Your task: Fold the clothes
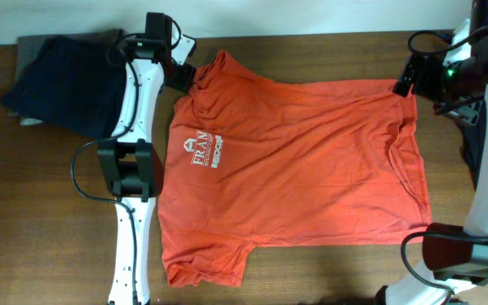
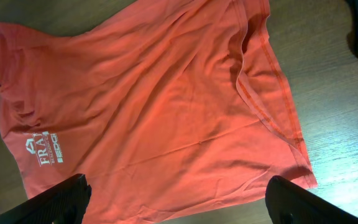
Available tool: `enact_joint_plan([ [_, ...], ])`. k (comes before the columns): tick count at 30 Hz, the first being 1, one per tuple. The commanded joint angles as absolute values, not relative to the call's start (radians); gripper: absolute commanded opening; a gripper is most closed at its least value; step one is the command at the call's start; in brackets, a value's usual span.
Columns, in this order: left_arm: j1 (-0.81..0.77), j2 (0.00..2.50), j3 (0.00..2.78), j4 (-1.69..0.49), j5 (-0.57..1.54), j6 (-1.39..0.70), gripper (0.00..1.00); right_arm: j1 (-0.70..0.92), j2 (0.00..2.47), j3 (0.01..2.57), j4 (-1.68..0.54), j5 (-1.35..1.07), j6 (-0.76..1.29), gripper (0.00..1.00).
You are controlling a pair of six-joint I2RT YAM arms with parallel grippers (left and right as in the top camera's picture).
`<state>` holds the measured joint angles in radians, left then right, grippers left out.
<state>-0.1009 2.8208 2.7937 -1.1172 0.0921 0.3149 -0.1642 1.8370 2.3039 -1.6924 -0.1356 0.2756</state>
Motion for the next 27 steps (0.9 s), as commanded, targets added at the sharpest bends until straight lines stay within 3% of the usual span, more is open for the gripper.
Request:
enact_joint_plan([
  [1, -0.098, 2.872, 2.797, -1.113, 0.089, 0.327, 0.63, -0.156, 1.837, 2.298, -1.699, -0.12, 0.266, 0.95],
  [16, -0.107, 2.877, 2.8, -1.073, 0.088, 0.316, 0.61, -0.156, 1.837, 2.298, -1.699, -0.12, 0.266, 0.95],
  [19, -0.11, 2.877, 2.8, -1.019, 0.089, 0.255, 0.53, -0.156, 1.837, 2.298, -1.699, -0.12, 0.266, 0.95],
  [27, -0.112, 2.877, 2.8, -0.965, 0.089, 0.228, 0.49, -0.156, 1.837, 2.298, -1.699, -0.119, 0.266, 0.95],
])
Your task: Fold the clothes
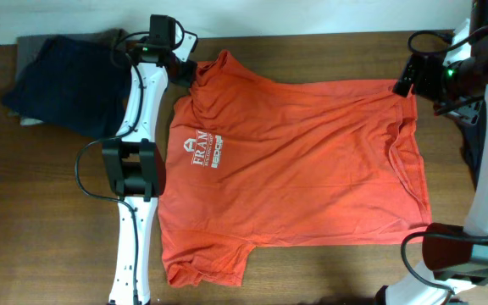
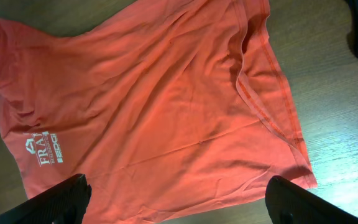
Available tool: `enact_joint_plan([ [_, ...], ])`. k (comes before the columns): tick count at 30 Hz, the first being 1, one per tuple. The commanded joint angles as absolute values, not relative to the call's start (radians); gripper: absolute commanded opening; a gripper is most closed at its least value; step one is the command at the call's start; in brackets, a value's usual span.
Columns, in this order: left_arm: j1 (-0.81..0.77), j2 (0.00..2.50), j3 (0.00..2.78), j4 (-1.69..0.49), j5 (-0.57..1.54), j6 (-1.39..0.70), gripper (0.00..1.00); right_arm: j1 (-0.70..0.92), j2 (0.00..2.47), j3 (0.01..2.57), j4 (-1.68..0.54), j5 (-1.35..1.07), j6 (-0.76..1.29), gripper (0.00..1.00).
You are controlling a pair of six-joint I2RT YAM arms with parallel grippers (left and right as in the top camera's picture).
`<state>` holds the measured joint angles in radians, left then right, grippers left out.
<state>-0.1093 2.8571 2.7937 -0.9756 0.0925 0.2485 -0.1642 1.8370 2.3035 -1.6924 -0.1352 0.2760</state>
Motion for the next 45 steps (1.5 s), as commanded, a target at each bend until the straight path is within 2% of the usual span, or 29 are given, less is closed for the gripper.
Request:
enact_joint_plan([
  [1, -0.112, 2.877, 2.8, -0.956, 0.089, 0.22, 0.47, -0.156, 1.837, 2.298, -1.699, -0.119, 0.266, 0.95],
  [3, -0.112, 2.877, 2.8, -0.94, 0.09, 0.204, 0.46, -0.156, 1.837, 2.298, -1.699, -0.119, 0.266, 0.95],
  [5, -0.112, 2.878, 2.8, -0.926, 0.093, 0.191, 0.39, -0.156, 1.837, 2.298, -1.699, -0.119, 0.266, 0.95],
  [8, -0.112, 2.879, 2.8, -0.905, 0.128, 0.187, 0.25, -0.156, 1.837, 2.298, -1.699, -0.119, 0.266, 0.95],
  [10, -0.112, 2.88, 2.8, -0.886, 0.127, 0.164, 0.12, -0.156, 1.837, 2.298, -1.699, -0.119, 0.266, 0.94],
  [14, -0.112, 2.882, 2.8, -0.851, 0.126, 0.142, 0.02, -0.156, 1.837, 2.298, -1.699, -0.119, 0.265, 0.95],
  [21, -0.102, 2.882, 2.8, -0.838, 0.096, 0.119, 0.01, -0.156, 1.837, 2.298, -1.699, -0.119, 0.266, 0.94],
  [22, -0.101, 2.882, 2.8, -0.839, 0.097, 0.117, 0.01, -0.156, 1.837, 2.298, -1.699, -0.119, 0.266, 0.95],
  [23, -0.1, 2.882, 2.8, -0.847, 0.105, 0.117, 0.2, -0.156, 1.837, 2.298, -1.699, -0.119, 0.266, 0.94],
  [24, -0.1, 2.882, 2.8, -0.849, 0.115, 0.117, 0.48, -0.156, 1.837, 2.298, -1.699, -0.119, 0.266, 0.95],
  [26, -0.104, 2.881, 2.8, -0.85, 0.138, 0.117, 0.57, -0.156, 1.837, 2.298, -1.699, -0.119, 0.265, 0.95],
  [28, -0.105, 2.881, 2.8, -0.856, 0.138, 0.117, 0.73, -0.156, 1.837, 2.298, -1.699, -0.118, 0.265, 0.94],
  [31, -0.106, 2.879, 2.801, -0.873, 0.133, 0.117, 0.86, -0.156, 1.838, 2.298, -1.699, -0.115, 0.265, 0.95],
  [38, -0.118, 2.876, 2.836, -0.936, 0.134, 0.132, 0.84, -0.156, 1.839, 2.248, -1.679, -0.093, 0.266, 0.94],
  [42, -0.127, 2.881, 2.833, -0.939, 0.134, 0.132, 0.71, -0.156, 1.839, 2.189, -1.65, -0.094, 0.266, 0.94],
  [45, -0.128, 2.883, 2.832, -0.937, 0.134, 0.132, 0.53, -0.156, 1.839, 2.157, -1.634, -0.097, 0.266, 0.94],
])
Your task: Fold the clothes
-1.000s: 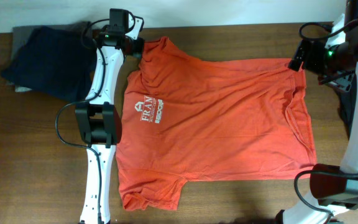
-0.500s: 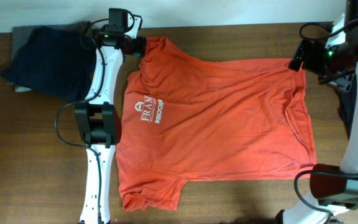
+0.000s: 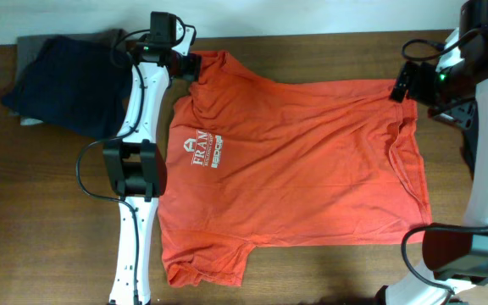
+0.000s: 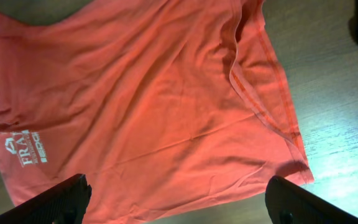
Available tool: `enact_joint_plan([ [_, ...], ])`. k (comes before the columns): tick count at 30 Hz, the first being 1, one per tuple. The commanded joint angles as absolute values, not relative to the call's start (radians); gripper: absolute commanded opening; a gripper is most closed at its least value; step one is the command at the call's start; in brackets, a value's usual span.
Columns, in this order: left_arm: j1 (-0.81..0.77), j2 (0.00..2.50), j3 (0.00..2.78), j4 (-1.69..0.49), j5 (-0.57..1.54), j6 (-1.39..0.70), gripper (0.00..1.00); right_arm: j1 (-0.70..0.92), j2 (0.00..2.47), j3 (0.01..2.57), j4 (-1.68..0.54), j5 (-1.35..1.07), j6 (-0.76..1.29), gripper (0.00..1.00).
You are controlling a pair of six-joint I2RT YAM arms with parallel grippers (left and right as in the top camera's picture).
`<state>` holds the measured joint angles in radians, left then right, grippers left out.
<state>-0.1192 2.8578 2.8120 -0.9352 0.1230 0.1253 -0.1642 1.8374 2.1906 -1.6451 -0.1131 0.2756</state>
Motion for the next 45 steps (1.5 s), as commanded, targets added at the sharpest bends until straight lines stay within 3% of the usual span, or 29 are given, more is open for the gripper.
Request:
enact_joint_plan([
  [1, -0.128, 2.883, 2.832, -0.937, 0.134, 0.132, 0.41, -0.156, 1.839, 2.152, -1.632, -0.097, 0.266, 0.94],
  [3, -0.13, 2.884, 2.832, -0.937, 0.134, 0.123, 0.26, -0.156, 1.839, 2.151, -1.627, -0.097, 0.27, 0.94],
  [7, -0.13, 2.897, 2.832, -0.937, 0.138, 0.12, 0.24, -0.156, 1.839, 2.151, -1.619, -0.101, 0.27, 0.94],
  [10, -0.131, 2.914, 2.832, -0.937, 0.138, 0.12, 0.25, -0.156, 1.839, 2.151, -1.619, -0.101, 0.27, 0.94],
  [14, -0.13, 2.933, 2.832, -0.938, 0.138, 0.12, 0.41, -0.156, 1.839, 2.151, -1.619, -0.101, 0.27, 0.94],
  [18, -0.13, 2.933, 2.832, -0.926, 0.138, 0.12, 0.4, -0.156, 1.839, 2.151, -1.619, -0.101, 0.27, 0.94],
  [26, -0.13, 2.933, 2.832, -0.883, 0.138, 0.116, 0.01, -0.156, 1.839, 2.151, -1.624, -0.101, 0.27, 0.94],
  [34, -0.112, 2.934, 2.832, -0.774, -0.041, 0.033, 0.01, -0.156, 1.839, 2.151, -1.642, -0.1, 0.269, 0.94],
  [43, -0.027, 2.934, 2.832, -0.757, -0.072, 0.033, 0.01, -0.156, 1.839, 2.151, -1.643, -0.1, 0.27, 0.94],
  [44, -0.022, 2.934, 2.832, -0.754, -0.072, 0.034, 0.02, -0.156, 1.839, 2.151, -1.643, -0.101, 0.27, 0.94],
  [45, -0.017, 2.934, 2.832, -0.748, -0.072, 0.034, 0.19, -0.156, 1.839, 2.151, -1.643, -0.101, 0.27, 0.94],
])
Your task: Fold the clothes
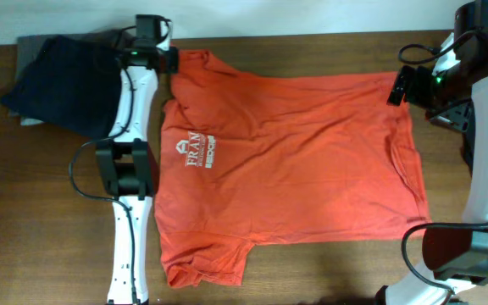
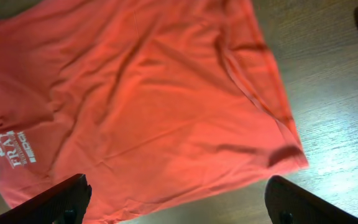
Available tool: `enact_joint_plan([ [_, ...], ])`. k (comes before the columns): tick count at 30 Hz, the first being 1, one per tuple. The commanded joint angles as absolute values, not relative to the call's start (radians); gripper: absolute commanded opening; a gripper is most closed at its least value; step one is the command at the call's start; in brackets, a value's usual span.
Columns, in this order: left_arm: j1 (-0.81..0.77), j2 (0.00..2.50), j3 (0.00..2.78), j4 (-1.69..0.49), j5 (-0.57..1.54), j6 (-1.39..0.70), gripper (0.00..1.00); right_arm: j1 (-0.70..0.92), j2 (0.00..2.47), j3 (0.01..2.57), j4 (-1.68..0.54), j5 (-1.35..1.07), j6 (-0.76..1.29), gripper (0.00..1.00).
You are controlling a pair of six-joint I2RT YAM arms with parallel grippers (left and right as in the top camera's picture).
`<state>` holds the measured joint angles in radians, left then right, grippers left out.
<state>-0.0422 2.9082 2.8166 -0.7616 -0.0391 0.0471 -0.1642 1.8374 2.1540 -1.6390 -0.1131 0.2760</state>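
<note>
An orange T-shirt (image 1: 295, 161) with white chest print lies spread flat on the wooden table, neck end to the left, hem to the right. My left gripper (image 1: 169, 59) sits at the shirt's far left sleeve corner, and the cloth runs taut into it, so it looks shut on that corner. Above the far right hem corner hangs my right gripper (image 1: 394, 88). In the right wrist view the right gripper (image 2: 176, 190) is open, its dark fingers (image 2: 61, 199) wide apart, with the T-shirt (image 2: 142, 93) lying below them untouched.
A pile of dark navy clothes (image 1: 58, 76) on a grey piece lies at the far left, beside the left arm. Another dark garment (image 1: 474, 127) lies at the right edge. Bare table (image 1: 329, 271) shows in front of the shirt.
My left gripper has moved left and farther back with the sleeve corner. The shirt's far edge and right hem now lie flatter. The right gripper has shifted slightly left, still open.
At first my left gripper sat at the bunched far sleeve, and the right hem was creased under the open right gripper. The left gripper then stood farther back and left each time, with the sleeve in it. Now the shirt lies stretched and smoother.
</note>
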Motion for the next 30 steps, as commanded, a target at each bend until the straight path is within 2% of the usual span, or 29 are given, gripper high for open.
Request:
enact_joint_plan([
  [1, -0.014, 2.934, 2.832, -0.743, -0.073, 0.034, 0.48, -0.156, 1.839, 2.151, -1.644, -0.101, 0.27, 0.94],
  [2, -0.014, 2.934, 2.832, -0.74, -0.072, 0.033, 0.64, -0.156, 1.839, 2.151, -1.645, -0.101, 0.27, 0.94],
  [3, -0.014, 2.934, 2.835, -0.741, -0.072, 0.033, 0.77, -0.156, 1.839, 2.151, -1.646, -0.101, 0.27, 0.94],
  [4, -0.014, 2.934, 2.843, -0.748, -0.072, 0.033, 0.99, -0.156, 1.839, 2.151, -1.647, -0.101, 0.27, 0.94],
  [5, -0.015, 2.934, 2.854, -0.757, -0.072, 0.033, 0.99, -0.156, 1.839, 2.151, -1.647, -0.101, 0.27, 0.94],
  [7, -0.019, 2.932, 2.894, -0.796, -0.072, 0.027, 0.99, -0.156, 1.839, 2.151, -1.647, -0.101, 0.27, 0.94],
  [13, -0.031, 2.881, 3.144, -1.114, -0.008, -0.061, 0.99, -0.156, 1.839, 2.151, -1.645, -0.1, 0.27, 0.94],
  [21, -0.052, 2.679, 3.14, -1.462, 0.019, -0.062, 0.99, -0.156, 1.839, 2.147, -1.645, -0.056, 0.27, 0.93],
  [23, -0.051, 2.626, 3.14, -1.599, 0.019, -0.089, 0.99, -0.156, 1.839, 2.136, -1.646, -0.051, 0.27, 0.81],
  [25, -0.05, 2.608, 3.14, -1.69, 0.019, -0.122, 0.99, -0.156, 1.839, 2.122, -1.649, -0.052, 0.27, 0.6],
  [26, -0.05, 2.603, 3.125, -1.688, 0.048, -0.123, 0.72, -0.156, 1.839, 2.103, -1.662, -0.056, 0.27, 0.43],
  [29, -0.052, 2.603, 3.078, -1.688, 0.084, -0.134, 0.65, -0.156, 1.839, 2.052, -1.689, -0.065, 0.269, 0.28],
  [30, -0.052, 2.603, 3.051, -1.688, 0.083, -0.134, 0.5, -0.156, 1.839, 2.027, -1.692, -0.067, 0.269, 0.25],
])
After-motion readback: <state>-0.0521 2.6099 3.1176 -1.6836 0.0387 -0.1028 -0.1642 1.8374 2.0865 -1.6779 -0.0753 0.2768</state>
